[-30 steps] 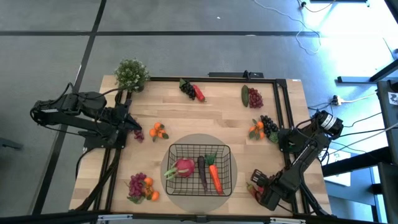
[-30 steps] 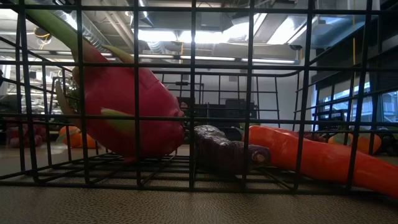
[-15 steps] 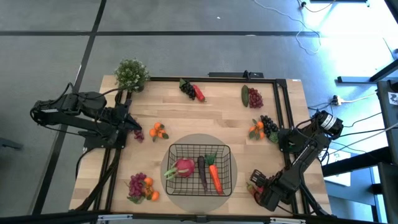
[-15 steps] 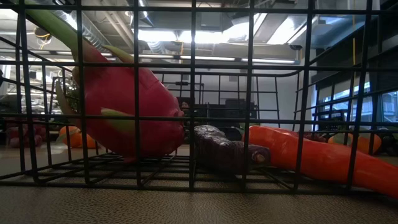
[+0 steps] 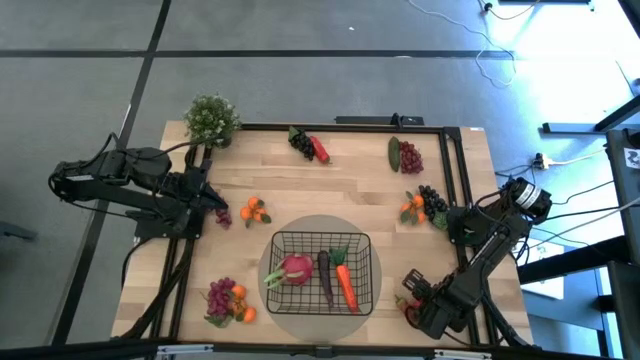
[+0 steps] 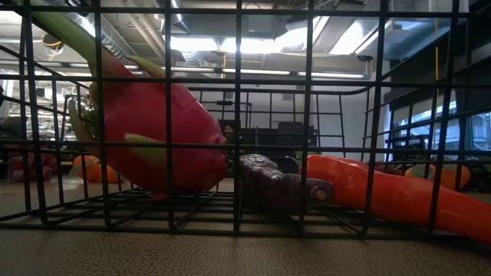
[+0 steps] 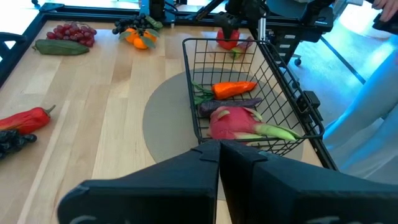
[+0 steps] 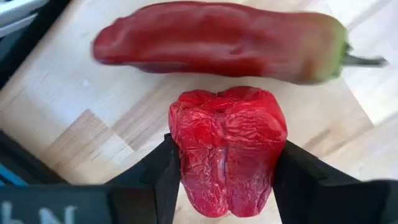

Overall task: Build produce basket
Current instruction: Put the red bell pepper into the black wire basket

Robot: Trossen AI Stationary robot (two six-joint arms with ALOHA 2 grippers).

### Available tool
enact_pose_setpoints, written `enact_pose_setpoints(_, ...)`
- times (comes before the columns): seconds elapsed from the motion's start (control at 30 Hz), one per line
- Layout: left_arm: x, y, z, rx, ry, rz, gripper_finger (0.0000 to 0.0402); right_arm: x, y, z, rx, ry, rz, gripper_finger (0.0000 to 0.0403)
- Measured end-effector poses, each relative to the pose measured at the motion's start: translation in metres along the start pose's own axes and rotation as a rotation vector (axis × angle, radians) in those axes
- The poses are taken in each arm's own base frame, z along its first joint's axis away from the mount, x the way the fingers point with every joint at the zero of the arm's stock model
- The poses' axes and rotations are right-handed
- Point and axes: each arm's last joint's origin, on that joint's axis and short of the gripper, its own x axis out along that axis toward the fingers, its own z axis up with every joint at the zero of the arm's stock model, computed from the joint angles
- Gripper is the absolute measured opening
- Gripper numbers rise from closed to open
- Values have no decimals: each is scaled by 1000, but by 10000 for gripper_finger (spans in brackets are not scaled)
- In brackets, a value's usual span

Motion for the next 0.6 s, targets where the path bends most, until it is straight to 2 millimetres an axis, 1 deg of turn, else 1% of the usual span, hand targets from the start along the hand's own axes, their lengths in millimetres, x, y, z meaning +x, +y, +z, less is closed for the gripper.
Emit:
enact_pose_setpoints(0.17, 0, 0, 0, 0, 0, 0, 0, -1, -8, 2, 33, -4, -23, 180)
enact_pose_setpoints(0.33, 0, 0, 0, 0, 0, 0, 0, -6, -21, 5, 119, -3, -51, 180)
enact_pose_setpoints(0.47, 0, 0, 0, 0, 0, 0, 0, -13, -29, 8, 154, 4, -47, 180)
enact_pose_setpoints(0.6, 0, 0, 0, 0, 0, 0, 0, -27, -38, 14, 186, 0, -44, 180)
